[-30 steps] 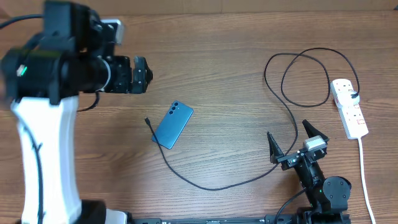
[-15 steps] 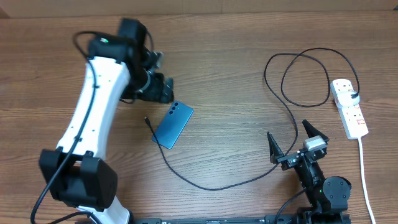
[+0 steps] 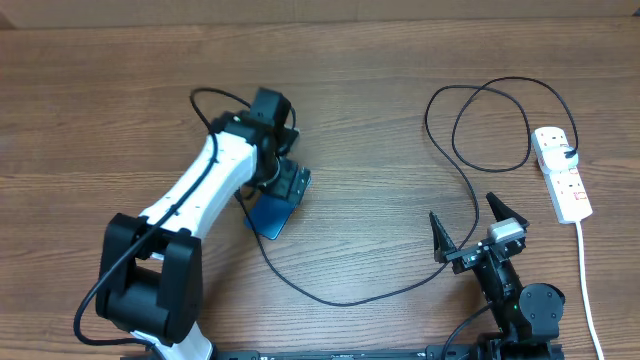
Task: Plug charger to phone and switch on socket
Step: 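Move the left gripper forward over the teal phone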
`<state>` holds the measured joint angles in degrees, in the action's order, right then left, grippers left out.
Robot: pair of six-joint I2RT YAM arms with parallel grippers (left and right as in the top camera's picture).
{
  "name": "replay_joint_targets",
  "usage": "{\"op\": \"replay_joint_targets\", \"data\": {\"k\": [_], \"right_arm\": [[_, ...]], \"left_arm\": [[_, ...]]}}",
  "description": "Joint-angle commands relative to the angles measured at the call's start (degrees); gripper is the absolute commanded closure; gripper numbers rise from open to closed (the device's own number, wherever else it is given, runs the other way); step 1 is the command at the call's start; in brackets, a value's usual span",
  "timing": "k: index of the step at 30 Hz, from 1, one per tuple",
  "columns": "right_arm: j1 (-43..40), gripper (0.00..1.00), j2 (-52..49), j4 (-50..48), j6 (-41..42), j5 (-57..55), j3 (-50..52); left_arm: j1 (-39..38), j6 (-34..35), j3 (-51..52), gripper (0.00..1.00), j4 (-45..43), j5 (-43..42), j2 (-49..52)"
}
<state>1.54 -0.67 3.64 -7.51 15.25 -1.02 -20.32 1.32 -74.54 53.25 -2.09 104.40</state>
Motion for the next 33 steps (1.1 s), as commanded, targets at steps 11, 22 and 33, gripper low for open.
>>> {"op": "replay_joint_targets", "data": {"k": [11, 22, 33], "right_arm": [[0.3, 0.00, 0.5, -1.0, -0.1, 0.3, 0.6], [0.3, 0.00, 0.5, -10.6, 2.5, 14.3, 0.5], [0.2, 0.00, -4.0, -3.0, 20.0, 16.6, -5.3]], "left_arm": [[-0.5, -0.7, 17.7, 0.05, -21.3, 4.0, 0.3], [-0.5, 3.6, 19.1, 0.10, -22.8, 9.0, 0.3], [2.1, 11.6, 18.4, 0.13, -25.6, 11.6, 0.3]]}}
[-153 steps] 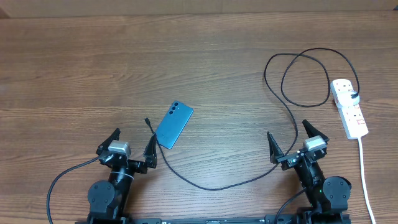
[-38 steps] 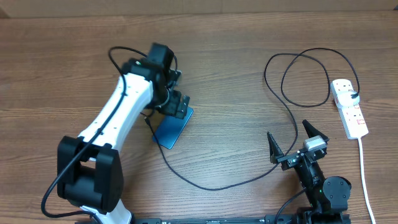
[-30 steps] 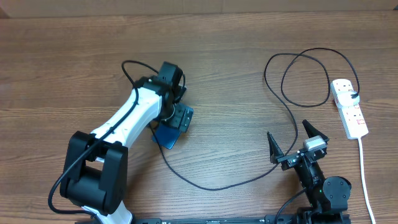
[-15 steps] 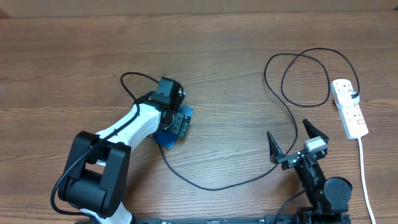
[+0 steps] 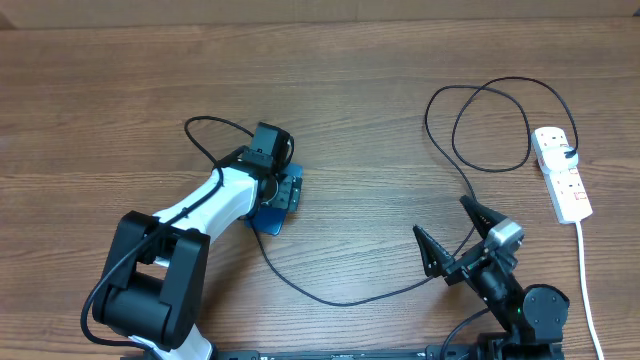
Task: Plug charger to phone and switch on socket
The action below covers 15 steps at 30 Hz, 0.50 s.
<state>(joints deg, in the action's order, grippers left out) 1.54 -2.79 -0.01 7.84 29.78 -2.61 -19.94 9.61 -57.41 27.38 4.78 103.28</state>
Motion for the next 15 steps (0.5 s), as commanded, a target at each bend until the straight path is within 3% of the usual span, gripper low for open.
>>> {"op": "replay_joint_targets", "data": {"k": [1, 8, 15], "right_arm": [[0.2, 0.00, -3.6, 1.9, 4.6, 2.5, -5.0], [0.2, 0.00, -24.2, 10.7, 4.5, 3.3, -23.3], [0.2, 0.00, -46.0, 20.9, 4.6, 14.7, -44.8]], "left_arm": [[2.2, 3.9, 1.2, 0.14, 0.2, 4.6, 1.4], [5.1, 4.6, 1.1, 0.17, 2.5, -1.7, 1.4], [5.2, 2.5, 1.1, 0.02, 7.5, -1.9, 1.4]]}}
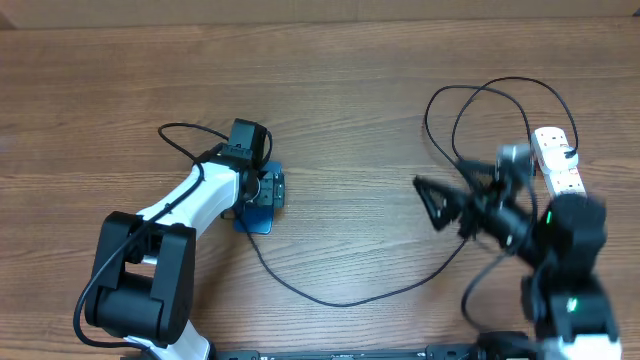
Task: Plug charger to phone and switch on socket
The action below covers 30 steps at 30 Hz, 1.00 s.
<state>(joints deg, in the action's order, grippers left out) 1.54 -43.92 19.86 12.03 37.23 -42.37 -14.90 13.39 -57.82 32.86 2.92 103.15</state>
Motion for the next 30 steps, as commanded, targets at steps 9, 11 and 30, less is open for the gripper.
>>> {"op": "replay_joint_targets", "data": {"k": [9, 11, 30], "right_arm": [[0.3, 0.00, -17.2, 7.0, 1.2, 24.6, -7.7], [0.3, 0.00, -19.7, 11.5, -0.3, 22.6, -7.5], [12.7, 0.00, -50.1, 0.7, 11.5, 14.2, -7.5]], "left_arm": [[0.1, -0.2, 1.5, 0.19, 1.8, -1.2, 1.6], [0.1, 2.6, 1.5, 0.18, 0.7, -1.3, 1.6], [0.3, 0.7, 1.5, 0.29, 0.3, -11.6, 1.6]]}}
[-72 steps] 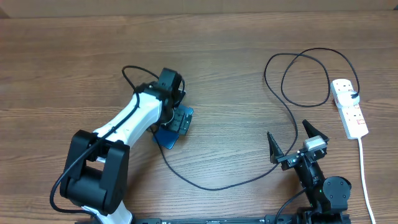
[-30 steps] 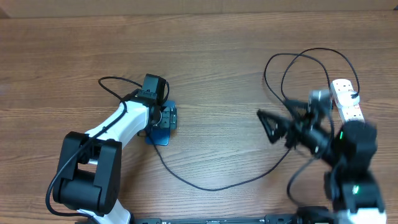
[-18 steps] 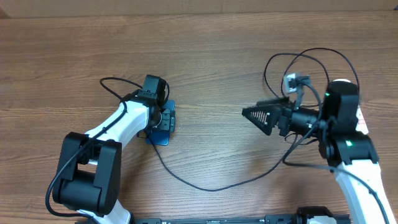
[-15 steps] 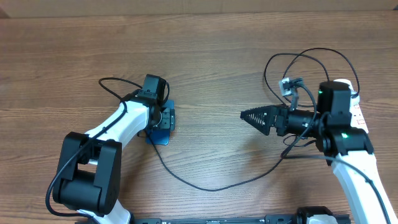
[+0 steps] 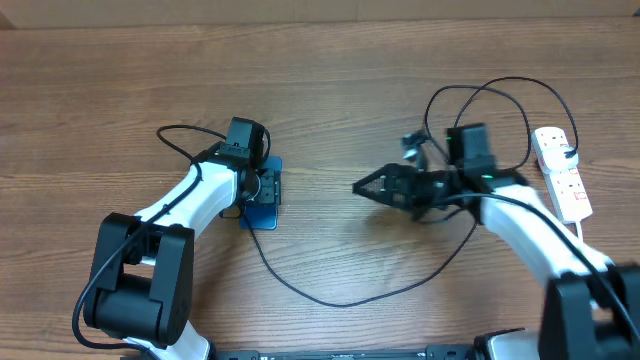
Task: Plug charger to phone and switch on socket
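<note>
A blue phone (image 5: 264, 213) lies left of the table's middle, mostly covered by my left gripper (image 5: 268, 186), which is shut on it from above. The black charger cable (image 5: 340, 301) runs from the phone's near left edge, sags toward the front, then loops up to the white socket strip (image 5: 560, 172) at the far right. The gripper hides the cable's end, so I cannot tell whether it sits in the phone. My right gripper (image 5: 360, 187) hangs over mid-table, pointing left toward the phone and about a hand's width away. Its fingers overlap edge-on, with nothing seen in them.
The cable's wide loop (image 5: 480, 125) lies behind my right arm, left of the strip. The strip's white lead (image 5: 586, 285) runs down the right edge to the front. A thin black lead (image 5: 180, 135) arcs off my left wrist.
My right gripper has moved left from beside the cable loop to mid-table, and now points at the phone. The left gripper and phone have barely shifted.
At first my left gripper was on the phone further right, with the right arm low at the front, fingers spread. The phone then sat more to the left and turned, with the gripper still on it. The right arm rose by the strip and now reaches across to mid-table.
</note>
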`<state>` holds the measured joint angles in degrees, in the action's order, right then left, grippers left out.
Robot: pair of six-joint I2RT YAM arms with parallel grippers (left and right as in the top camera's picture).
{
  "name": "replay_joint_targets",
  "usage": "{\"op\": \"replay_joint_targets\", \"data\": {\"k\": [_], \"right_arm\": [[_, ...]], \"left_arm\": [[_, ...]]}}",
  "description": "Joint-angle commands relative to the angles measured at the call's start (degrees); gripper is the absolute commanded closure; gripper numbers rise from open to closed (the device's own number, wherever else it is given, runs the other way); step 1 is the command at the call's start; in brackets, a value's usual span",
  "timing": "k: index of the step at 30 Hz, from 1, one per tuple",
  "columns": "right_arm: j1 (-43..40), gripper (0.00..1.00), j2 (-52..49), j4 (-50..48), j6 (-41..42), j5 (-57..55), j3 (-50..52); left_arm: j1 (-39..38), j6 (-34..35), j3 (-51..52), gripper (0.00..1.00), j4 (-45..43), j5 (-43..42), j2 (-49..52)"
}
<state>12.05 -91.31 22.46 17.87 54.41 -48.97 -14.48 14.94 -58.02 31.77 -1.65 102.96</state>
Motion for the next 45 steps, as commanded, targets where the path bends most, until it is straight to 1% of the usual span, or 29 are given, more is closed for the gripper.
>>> {"op": "replay_joint_targets", "data": {"k": [1, 4, 6, 9, 13, 15, 17, 20, 21, 22, 28, 30, 33, 38, 45], "right_arm": [[3.3, 0.00, -4.3, -3.3, 6.9, -3.0, -0.9], [6.5, 0.00, -8.2, -7.4, 9.6, -3.7, -0.9], [8.4, 0.00, -10.2, -9.1, 12.5, -6.6, -0.9], [11.1, 0.00, -12.3, -11.0, 17.5, -11.4, -0.9], [14.2, 0.00, -13.2, -14.3, 18.4, -14.2, -0.9], [15.8, 0.00, -13.3, -14.7, 19.4, -18.1, -0.9], [17.0, 0.00, -13.4, -14.8, 22.8, -22.3, -0.8], [17.6, 0.00, -13.6, -18.0, 25.5, -23.5, -0.8], [17.6, 0.00, -13.6, -19.5, 25.6, -23.4, -0.8], [17.6, 0.00, -13.6, -20.4, 25.6, -23.3, -0.8], [17.5, 0.00, -13.6, -20.1, 23.6, -20.7, -0.8], [17.4, 0.00, -13.6, -20.1, 23.0, -18.7, -0.8], [17.5, 0.00, -13.6, -20.0, 22.1, -16.5, -0.8], [17.4, 0.00, -13.6, -19.0, 20.7, -16.2, -0.8], [17.5, 0.00, -13.6, -19.2, 20.6, -16.2, -0.8]], "left_arm": [[0.0, -1.2, 1.7, 0.29, 1.4, -7.0, 1.8], [0.6, -1.3, 1.7, 0.27, 1.4, -7.0, 1.8], [1.5, -1.4, 1.7, 0.26, 1.4, -7.5, 1.8], [3.4, -3.1, 1.7, 0.26, 1.5, -10.6, 1.8], [5.8, -3.3, 1.7, 0.26, 1.7, -13.6, 1.8], [6.4, -3.4, 1.7, 0.25, 1.9, -13.9, 1.8], [6.6, -3.4, 1.7, 0.20, 2.1, -13.9, 1.8], [6.5, -4.7, 1.5, 0.06, 2.0, -13.9, 1.8], [6.4, -4.7, 1.0, 0.03, 2.5, -13.2, 1.8], [6.4, -4.7, 0.5, 0.02, 3.4, -12.5, 1.8], [6.0, -3.8, -8.5, 0.00, 14.3, -5.6, 1.8], [5.6, -3.1, -11.5, 0.00, 16.0, -4.8, 1.8], [5.0, -2.3, -14.1, 0.00, 16.4, -4.8, 1.8], [3.0, -1.6, -14.3, 0.00, 15.0, -3.2, 2.8], [-0.3, -0.8, -16.9, 0.00, 15.3, -0.7, 10.8]]}}
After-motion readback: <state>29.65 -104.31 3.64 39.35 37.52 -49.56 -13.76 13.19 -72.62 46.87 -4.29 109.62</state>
